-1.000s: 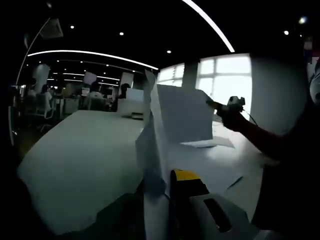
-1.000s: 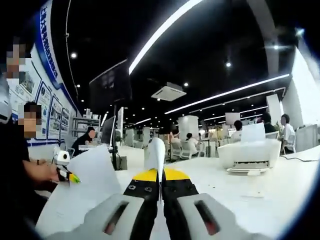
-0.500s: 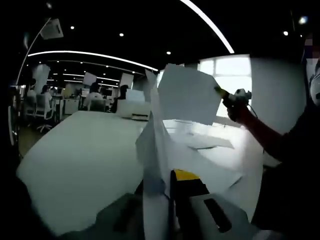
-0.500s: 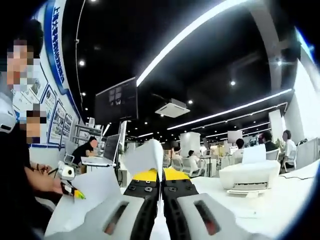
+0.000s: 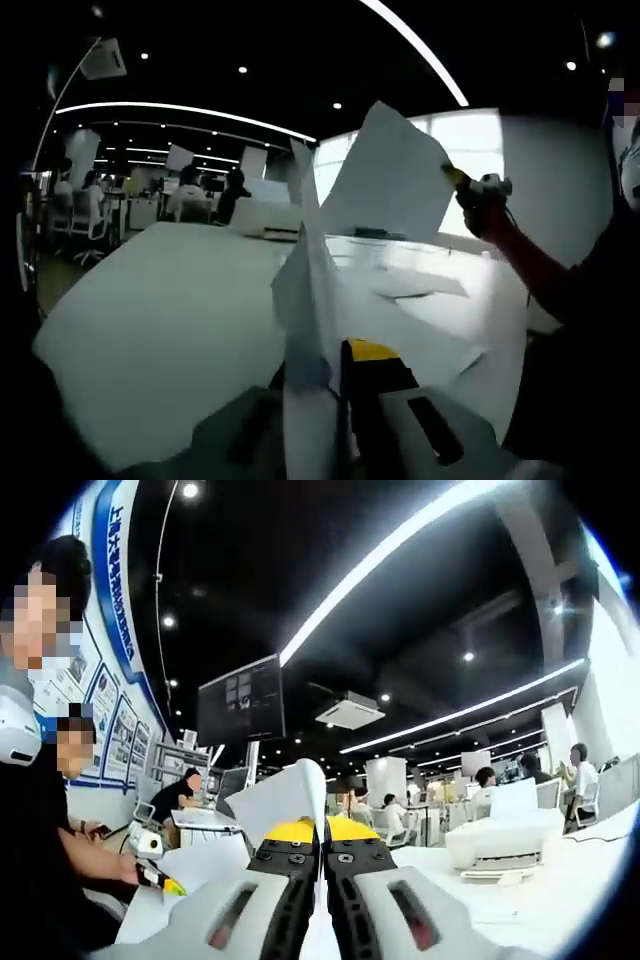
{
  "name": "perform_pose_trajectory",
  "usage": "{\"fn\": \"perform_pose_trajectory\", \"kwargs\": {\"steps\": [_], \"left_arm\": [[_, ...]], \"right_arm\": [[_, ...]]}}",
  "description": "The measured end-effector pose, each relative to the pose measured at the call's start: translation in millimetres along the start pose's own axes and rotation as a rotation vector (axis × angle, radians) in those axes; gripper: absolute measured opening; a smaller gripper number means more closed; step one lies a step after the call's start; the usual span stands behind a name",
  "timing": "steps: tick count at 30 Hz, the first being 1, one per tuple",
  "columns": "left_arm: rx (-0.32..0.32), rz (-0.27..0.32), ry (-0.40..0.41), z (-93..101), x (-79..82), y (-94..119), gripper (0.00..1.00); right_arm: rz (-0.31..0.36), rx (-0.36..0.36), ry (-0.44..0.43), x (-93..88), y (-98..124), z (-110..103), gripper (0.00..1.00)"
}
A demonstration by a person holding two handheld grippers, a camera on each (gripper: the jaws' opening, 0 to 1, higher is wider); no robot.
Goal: Organize the stack of printing papers by aligning and flattening the scattered papers on the table
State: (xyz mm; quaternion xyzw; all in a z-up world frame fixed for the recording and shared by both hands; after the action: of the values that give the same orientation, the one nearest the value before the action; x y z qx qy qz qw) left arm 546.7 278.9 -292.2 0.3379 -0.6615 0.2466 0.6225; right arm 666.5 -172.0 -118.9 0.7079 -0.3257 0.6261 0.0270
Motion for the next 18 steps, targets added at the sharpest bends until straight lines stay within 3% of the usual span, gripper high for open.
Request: {"fn": "perform_pose_trajectory", "kwargs": {"steps": [9,18], "left_arm": [[0.002,-0.002,-0.001,0.1,-0.2,0,0.06],[0.003,-0.002,-0.004,0.6,-0.2,0,0.06]], "right_arm": [[0.078,0.079,-0.076,16.5,4,-26,0.0],[0.077,0.13,-0.21,-7.0,-1,-46,0.0]]}}
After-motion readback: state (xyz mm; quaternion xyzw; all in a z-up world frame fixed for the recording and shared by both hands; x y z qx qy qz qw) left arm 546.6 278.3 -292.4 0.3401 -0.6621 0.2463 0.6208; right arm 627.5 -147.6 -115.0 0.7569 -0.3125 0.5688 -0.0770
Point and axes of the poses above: the point that each gripper's makers call its tool centre point, and the gripper's own axes: y roughly backward along the fingers, z roughly to its right, x roughly out of its top, the point moved 9 cm from there along y, roughly backward along the fingers, and after that the axes turned 15 degrees about -y, right-handed, at the moved point
